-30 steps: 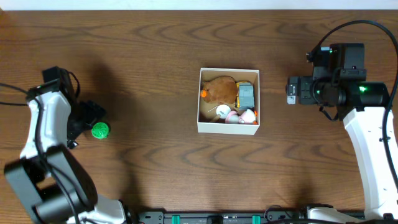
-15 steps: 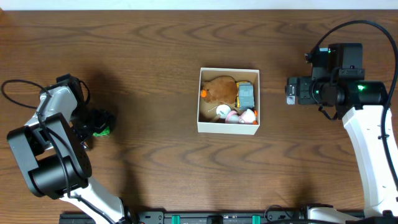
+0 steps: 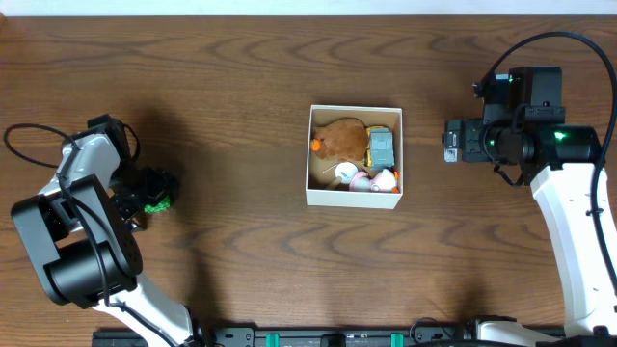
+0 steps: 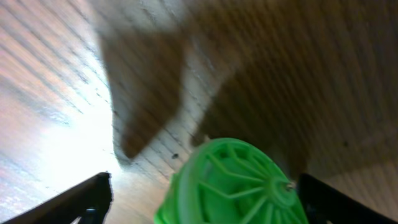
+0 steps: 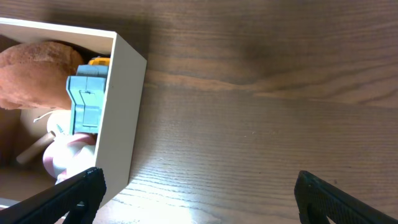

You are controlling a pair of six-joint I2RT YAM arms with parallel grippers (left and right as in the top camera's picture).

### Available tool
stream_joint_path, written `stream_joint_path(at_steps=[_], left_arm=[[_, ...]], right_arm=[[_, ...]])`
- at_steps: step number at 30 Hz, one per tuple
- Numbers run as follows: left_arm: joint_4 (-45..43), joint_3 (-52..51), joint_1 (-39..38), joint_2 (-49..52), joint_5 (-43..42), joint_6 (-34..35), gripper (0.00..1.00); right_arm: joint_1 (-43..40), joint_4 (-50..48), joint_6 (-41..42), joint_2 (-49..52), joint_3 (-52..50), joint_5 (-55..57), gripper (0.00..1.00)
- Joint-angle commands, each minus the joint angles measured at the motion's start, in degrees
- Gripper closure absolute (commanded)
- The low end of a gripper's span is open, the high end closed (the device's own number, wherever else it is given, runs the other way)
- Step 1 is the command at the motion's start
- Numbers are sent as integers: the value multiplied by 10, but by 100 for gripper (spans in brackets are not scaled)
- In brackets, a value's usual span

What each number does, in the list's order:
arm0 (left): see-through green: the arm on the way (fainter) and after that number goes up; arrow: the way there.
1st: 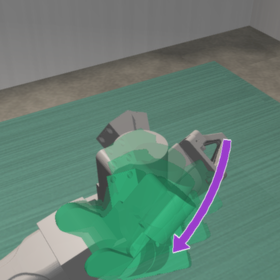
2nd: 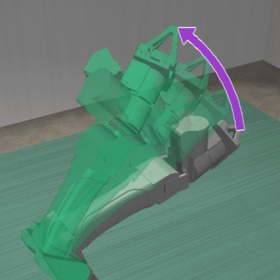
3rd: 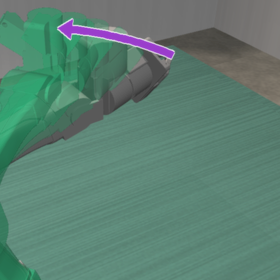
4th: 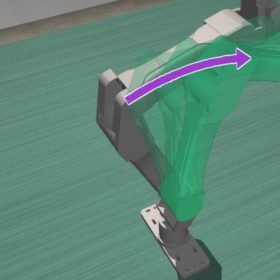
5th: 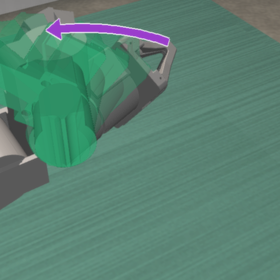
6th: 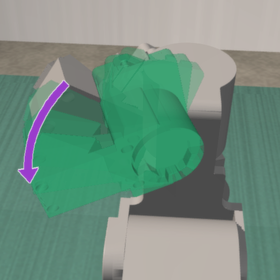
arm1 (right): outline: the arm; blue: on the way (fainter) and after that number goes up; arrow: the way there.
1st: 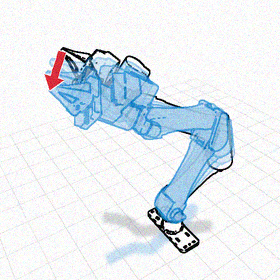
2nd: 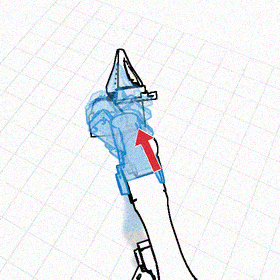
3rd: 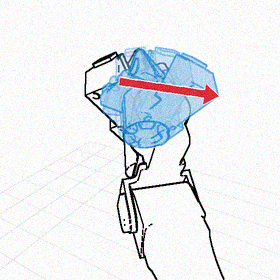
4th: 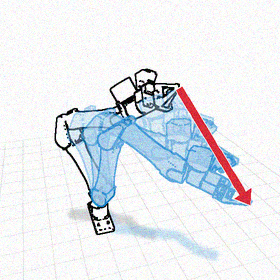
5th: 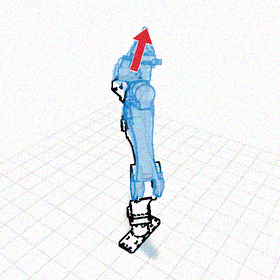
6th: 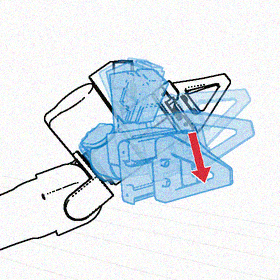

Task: Pack container
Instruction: 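Move the left gripper to the green round toy and grasp it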

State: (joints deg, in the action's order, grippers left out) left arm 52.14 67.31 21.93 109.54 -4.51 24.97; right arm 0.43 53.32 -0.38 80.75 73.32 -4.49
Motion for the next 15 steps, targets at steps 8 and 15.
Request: stream_joint_path(at_steps=[8, 15], left_arm=[[5, -5, 1, 7, -16, -7, 27], [5, -5, 1, 7, -16, -7, 37]], right_arm=[[-4, 1, 10, 4, -3, 0, 1], [-4, 1, 10, 4, -3, 0, 1]])
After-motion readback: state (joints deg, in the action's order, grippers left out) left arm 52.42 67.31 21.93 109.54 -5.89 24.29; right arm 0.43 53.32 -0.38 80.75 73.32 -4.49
